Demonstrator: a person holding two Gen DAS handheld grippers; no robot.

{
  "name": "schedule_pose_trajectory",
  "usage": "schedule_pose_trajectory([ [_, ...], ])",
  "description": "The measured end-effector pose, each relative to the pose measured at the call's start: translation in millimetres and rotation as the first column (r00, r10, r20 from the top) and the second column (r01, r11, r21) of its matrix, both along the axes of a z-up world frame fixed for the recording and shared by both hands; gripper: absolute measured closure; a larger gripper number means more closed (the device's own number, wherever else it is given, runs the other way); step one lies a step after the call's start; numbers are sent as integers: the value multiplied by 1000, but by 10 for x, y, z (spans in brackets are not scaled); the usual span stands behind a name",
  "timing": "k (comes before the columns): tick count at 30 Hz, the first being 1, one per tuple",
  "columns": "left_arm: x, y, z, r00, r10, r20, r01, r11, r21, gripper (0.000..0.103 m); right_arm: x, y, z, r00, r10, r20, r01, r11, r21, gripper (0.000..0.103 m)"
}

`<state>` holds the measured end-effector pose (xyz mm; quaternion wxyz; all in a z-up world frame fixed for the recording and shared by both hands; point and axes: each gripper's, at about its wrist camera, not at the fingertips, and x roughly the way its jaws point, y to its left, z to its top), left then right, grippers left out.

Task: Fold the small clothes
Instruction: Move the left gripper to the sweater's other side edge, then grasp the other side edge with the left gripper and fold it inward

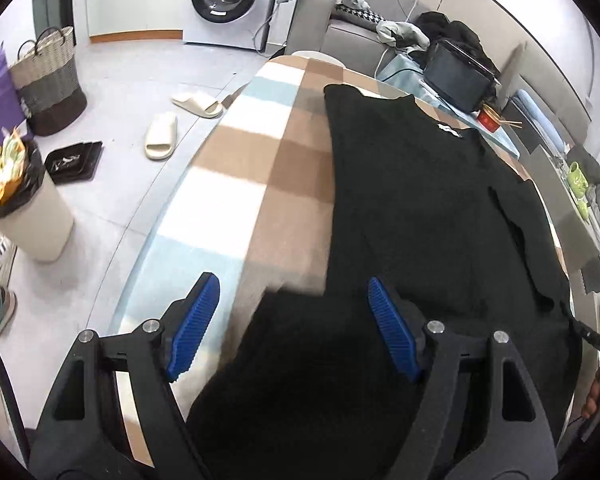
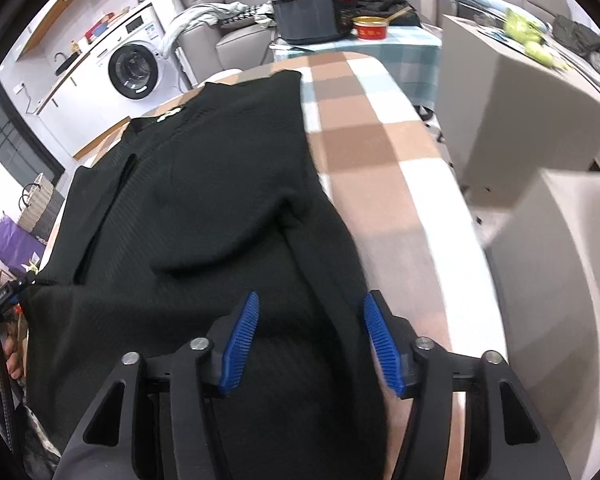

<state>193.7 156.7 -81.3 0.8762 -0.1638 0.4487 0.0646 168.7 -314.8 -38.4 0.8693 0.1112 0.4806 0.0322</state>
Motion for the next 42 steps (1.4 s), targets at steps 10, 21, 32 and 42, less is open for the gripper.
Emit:
schedule_pose_trajectory([
  [10,-815,-328,294,996,-51,77,46,997,56,16,-621,-140,-82,999,36,29,-38,996,82,23],
  [21,-1835,-481,336,990,-84,109,70,989,128,1,-1309,-200,-144,988,120,97,-130,986,108,14],
  [32,-2175,-230,71,999,-43,31,38,985,167,5,-1537,-103,-279,964,261,50,-266,952,150,18],
  [42,-1993,-436,-30,993,-120,5,117,977,178,84,-1665,168,-323,949,309,64,-306,951,-44,88],
])
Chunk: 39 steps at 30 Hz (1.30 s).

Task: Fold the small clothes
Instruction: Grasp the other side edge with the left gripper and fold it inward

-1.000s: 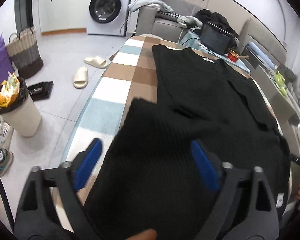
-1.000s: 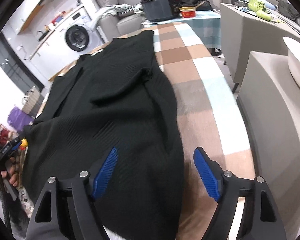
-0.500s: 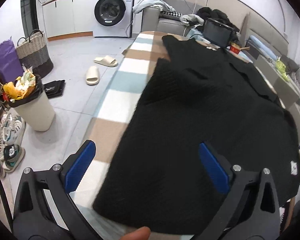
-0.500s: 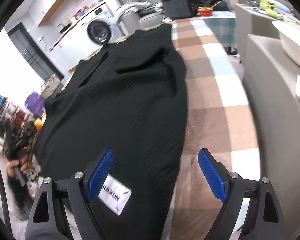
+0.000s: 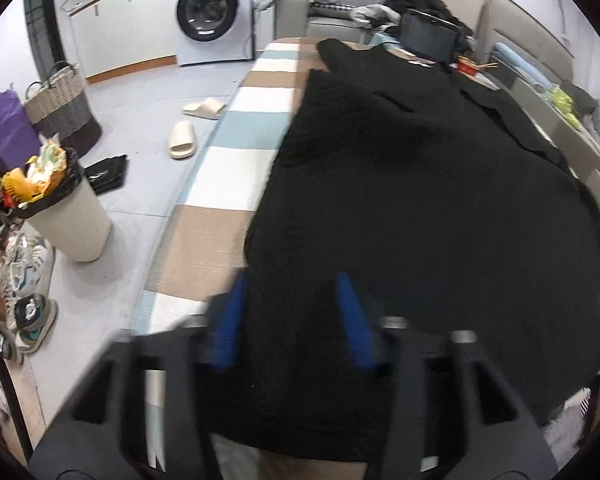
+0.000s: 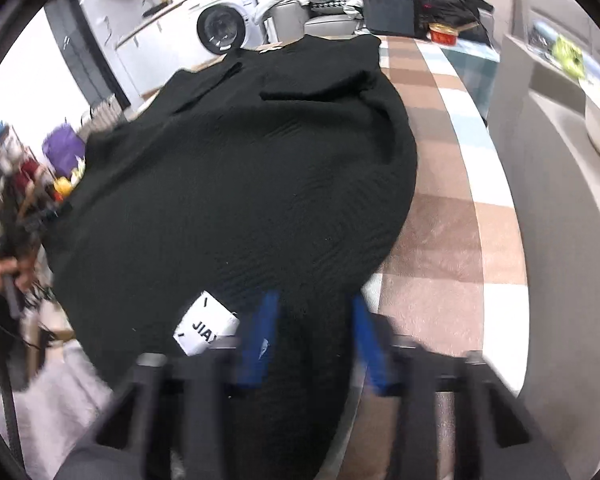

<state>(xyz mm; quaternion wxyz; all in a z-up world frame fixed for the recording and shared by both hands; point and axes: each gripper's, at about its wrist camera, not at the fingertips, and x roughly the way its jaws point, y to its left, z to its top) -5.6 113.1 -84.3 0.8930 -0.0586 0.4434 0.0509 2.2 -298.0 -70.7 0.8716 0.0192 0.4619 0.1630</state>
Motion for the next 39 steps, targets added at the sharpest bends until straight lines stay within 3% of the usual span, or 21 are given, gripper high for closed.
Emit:
schedule_pose_trajectory([
  [1,-13,-31,10,1000,-16,-1,16,1000,-15,96,8,1,-4,1000,-4,-1,4,1000,-1,94],
  [11,-307,-403,107,985,-169,-25,165,979,-121,93,142,-473,121,988,-153,36,149,983,104,96],
  [12,-323,-397,122,987,-161,-12,158,979,-132,81,154,-503,105,989,-145,20,141,983,121,91],
  [13,-316,-368,136,990,-143,2,142,977,-157,61,155,-511,98,990,-140,10,138,982,130,88],
  [14,-321,-338,141,991,-130,13,130,977,-167,49,152,-528,90,990,-139,1,137,981,135,84],
  [15,-308,-297,151,994,-103,29,106,980,-168,36,144,-545,86,991,-136,-3,135,981,138,73],
  [16,-291,-272,155,996,-74,44,80,984,-157,36,137,-575,84,991,-132,-2,131,980,148,61],
  [17,-273,-256,150,997,-64,48,70,986,-149,36,127,-586,82,991,-133,0,131,980,153,57],
  [24,-56,-237,18,999,-51,6,52,993,-101,36,64,-505,13,997,-80,-16,82,988,129,55],
  [26,-29,-280,19,997,-81,15,82,992,-94,47,39,-428,-19,999,-53,-4,53,993,101,56],
  [27,-28,-293,13,996,-91,17,92,992,-90,62,23,-388,-22,999,-47,14,46,996,79,65],
  [28,-10,-323,7,995,-101,17,102,991,-84,75,14,-342,-31,999,-34,24,32,998,60,81],
  [30,8,-339,3,994,-104,31,107,990,-87,92,3,-268,-43,999,-18,35,17,1000,22,95],
  [31,9,-333,4,994,-106,40,109,989,-100,96,-5,-256,-44,999,-10,35,9,1000,29,95],
  [39,-242,-221,368,975,-101,196,136,975,-174,98,-155,-460,313,986,-39,162,12,987,162,96],
])
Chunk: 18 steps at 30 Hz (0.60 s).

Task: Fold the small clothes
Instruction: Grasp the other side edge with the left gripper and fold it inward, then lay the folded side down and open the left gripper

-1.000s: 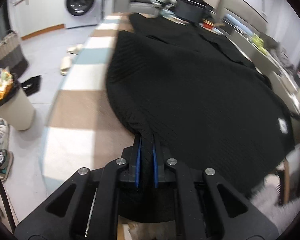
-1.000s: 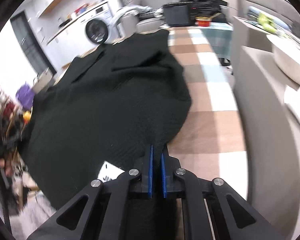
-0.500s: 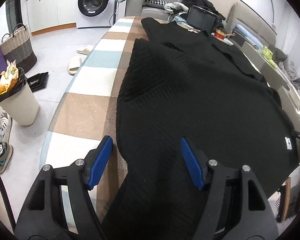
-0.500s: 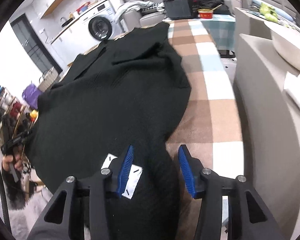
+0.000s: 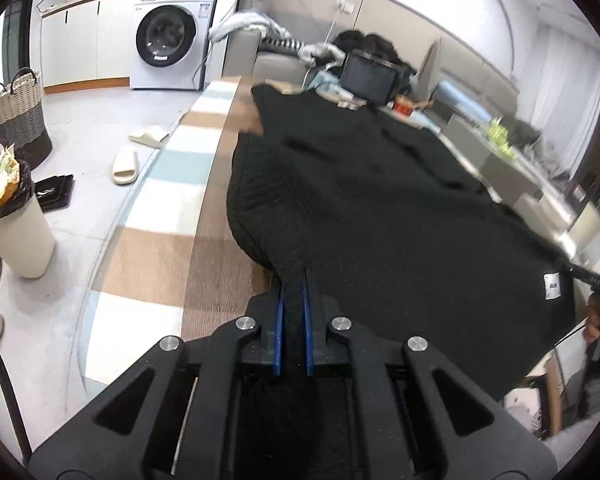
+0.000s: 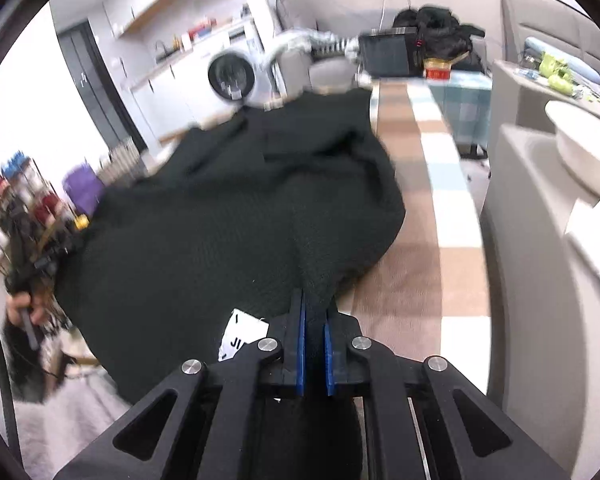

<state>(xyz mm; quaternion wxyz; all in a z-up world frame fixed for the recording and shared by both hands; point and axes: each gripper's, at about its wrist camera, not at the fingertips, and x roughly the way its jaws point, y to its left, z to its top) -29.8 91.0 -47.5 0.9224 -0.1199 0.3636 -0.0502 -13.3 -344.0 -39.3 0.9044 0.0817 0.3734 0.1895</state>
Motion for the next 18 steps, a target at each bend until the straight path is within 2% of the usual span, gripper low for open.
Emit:
schedule_pose_trajectory([
  [5,-68,3,311,995,18,101,-16,1000,-25,98,-118,-35,335,983,-41,179,29,997,67,96],
  [10,49,64,542,983,59,173,-55,998,-31,98,-44,-78,531,951,-143,275,109,985,134,96],
  [14,280,151,649,974,84,208,-76,996,-45,98,227,-83,645,933,-214,289,169,970,174,96],
  [16,458,163,675,975,87,203,-80,996,-42,98,440,-69,670,935,-235,265,191,964,183,96],
  [18,671,169,679,977,87,195,-84,996,-25,98,683,-15,670,939,-251,236,219,964,153,96],
])
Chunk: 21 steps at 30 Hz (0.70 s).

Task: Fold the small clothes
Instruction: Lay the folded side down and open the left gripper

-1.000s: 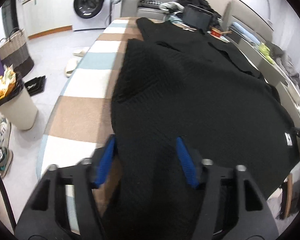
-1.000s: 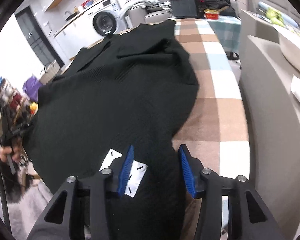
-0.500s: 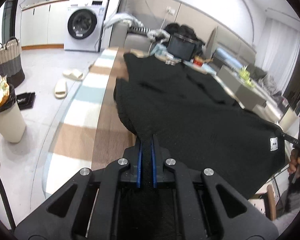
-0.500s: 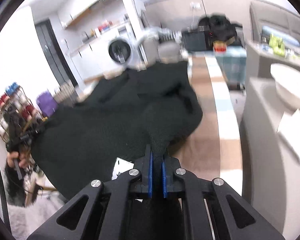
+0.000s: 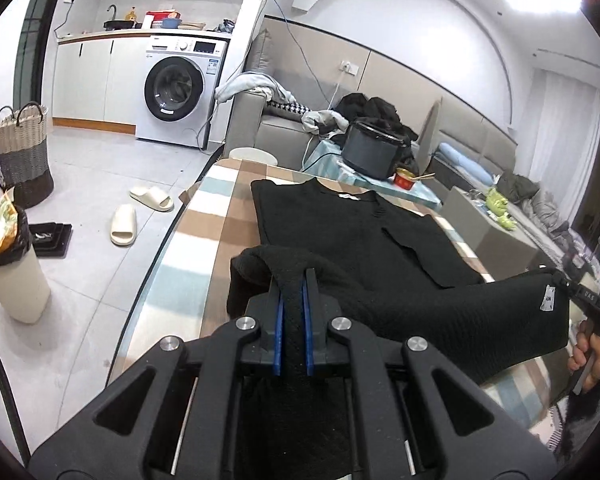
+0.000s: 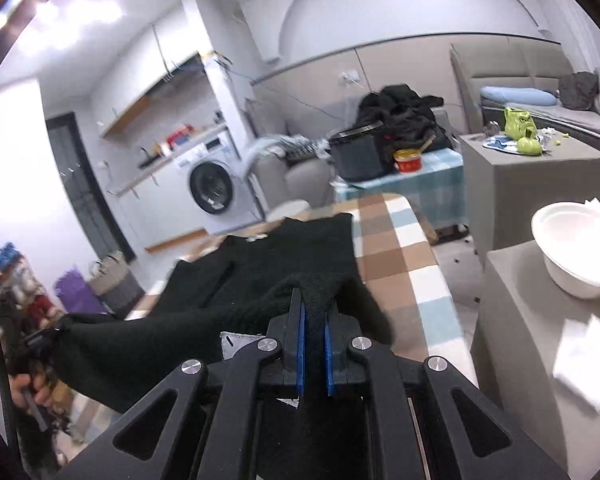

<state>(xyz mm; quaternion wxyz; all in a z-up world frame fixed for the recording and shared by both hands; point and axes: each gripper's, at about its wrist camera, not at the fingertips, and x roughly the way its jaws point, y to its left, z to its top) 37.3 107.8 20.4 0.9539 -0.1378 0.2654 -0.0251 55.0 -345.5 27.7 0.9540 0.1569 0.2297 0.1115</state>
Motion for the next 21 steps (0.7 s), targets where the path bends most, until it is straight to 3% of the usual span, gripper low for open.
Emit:
schedule_pose_trajectory([
  [7,866,79,-302,993,32,-117,-32,999,7,98,816,94,-195,992,-24,-123,20,999,-35,95],
  [11,1233,95,-630,977,45,-209,-43,999,12,97,1182,73,-368,980,-36,-194,26,998,-58,88],
  [14,1349,116,-803,960,67,-270,-65,998,16,81,1395,37,-514,964,-54,-260,33,996,-85,78],
  [16,1364,153,-878,951,92,-295,-90,996,22,46,1435,-24,-609,942,-76,-327,49,995,-90,56],
  [17,1350,193,-902,948,113,-298,-113,993,20,39,1414,-57,-633,938,-81,-338,55,995,-83,50],
  [18,1331,228,-922,948,122,-295,-123,992,14,35,1387,-101,-651,934,-89,-347,67,995,-77,44],
  [21,1359,297,-966,946,109,-305,-117,993,-9,35,1331,-238,-685,932,-62,-357,52,998,-38,33],
])
